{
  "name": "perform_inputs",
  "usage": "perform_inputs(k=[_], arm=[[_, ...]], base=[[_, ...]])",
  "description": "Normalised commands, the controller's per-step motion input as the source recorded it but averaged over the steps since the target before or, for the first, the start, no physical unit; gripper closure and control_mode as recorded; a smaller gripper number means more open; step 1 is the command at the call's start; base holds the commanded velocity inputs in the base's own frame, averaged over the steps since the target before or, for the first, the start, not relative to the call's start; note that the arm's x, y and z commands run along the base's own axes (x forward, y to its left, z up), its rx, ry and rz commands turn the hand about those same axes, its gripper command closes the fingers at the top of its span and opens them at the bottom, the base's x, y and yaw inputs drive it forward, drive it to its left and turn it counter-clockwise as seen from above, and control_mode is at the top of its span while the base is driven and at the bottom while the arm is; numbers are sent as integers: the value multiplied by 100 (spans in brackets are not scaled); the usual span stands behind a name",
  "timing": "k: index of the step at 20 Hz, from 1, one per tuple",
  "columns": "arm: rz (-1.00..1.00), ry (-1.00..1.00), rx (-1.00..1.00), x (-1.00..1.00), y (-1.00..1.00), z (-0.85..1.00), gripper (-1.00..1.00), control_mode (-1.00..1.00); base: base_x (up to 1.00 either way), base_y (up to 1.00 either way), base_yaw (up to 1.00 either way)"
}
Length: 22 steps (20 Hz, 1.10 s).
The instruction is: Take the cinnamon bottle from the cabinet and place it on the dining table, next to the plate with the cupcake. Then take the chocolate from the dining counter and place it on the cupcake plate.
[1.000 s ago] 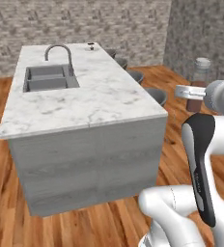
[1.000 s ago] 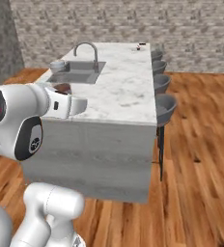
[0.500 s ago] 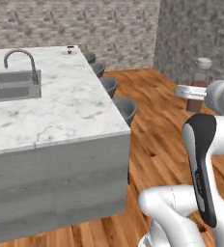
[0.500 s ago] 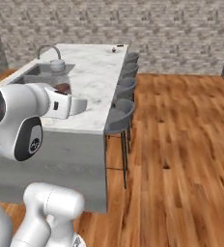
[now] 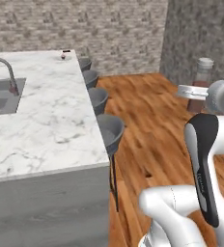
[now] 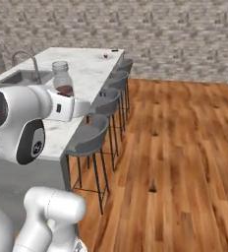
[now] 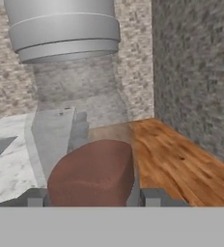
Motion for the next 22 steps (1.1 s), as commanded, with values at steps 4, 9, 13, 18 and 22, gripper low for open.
perform_inputs(k=[4, 9, 13, 18, 22], arm=[[0, 0, 0, 0, 0, 0, 100, 100], [0, 0, 0, 0, 0, 0, 100, 100], [0, 0, 0, 0, 0, 0, 100, 100], [0, 0, 0, 0, 0, 0, 100, 100], [0, 0, 0, 0, 0, 0, 100, 100]], base=[[44, -91, 22], [31, -88, 20], [51, -84, 15], [69, -81, 9], [97, -55, 0]])
